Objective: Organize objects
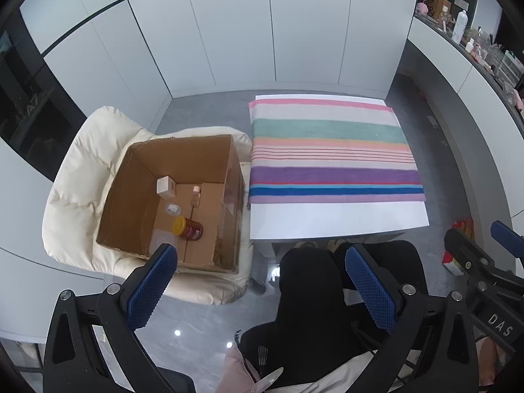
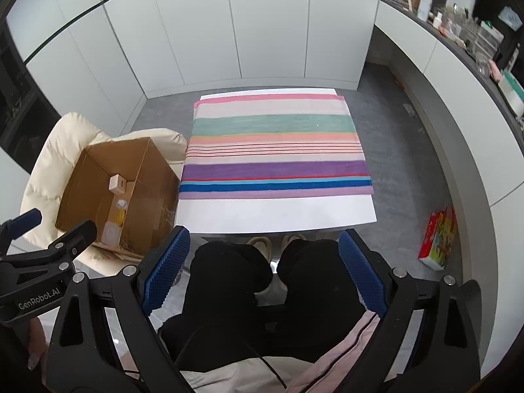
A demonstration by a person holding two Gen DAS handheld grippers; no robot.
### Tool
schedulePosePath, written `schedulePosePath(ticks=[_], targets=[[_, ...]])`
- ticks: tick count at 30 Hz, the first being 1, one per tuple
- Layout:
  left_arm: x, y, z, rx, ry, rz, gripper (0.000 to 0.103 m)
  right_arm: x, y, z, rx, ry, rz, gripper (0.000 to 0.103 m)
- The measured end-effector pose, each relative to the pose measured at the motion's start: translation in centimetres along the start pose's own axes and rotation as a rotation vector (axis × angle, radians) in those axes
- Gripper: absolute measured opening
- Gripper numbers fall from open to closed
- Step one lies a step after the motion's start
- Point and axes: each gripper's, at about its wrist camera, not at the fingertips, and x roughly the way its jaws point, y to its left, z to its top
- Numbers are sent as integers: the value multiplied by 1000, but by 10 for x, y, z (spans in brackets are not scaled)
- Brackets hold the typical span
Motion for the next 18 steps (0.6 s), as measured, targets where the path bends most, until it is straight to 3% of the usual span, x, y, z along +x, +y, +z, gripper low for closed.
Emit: schedulePosePath(ticks=[18], targets=[[-14,-3,-9,10,-15,-11,103,-4,14,-4,-40,-5,-7,94]])
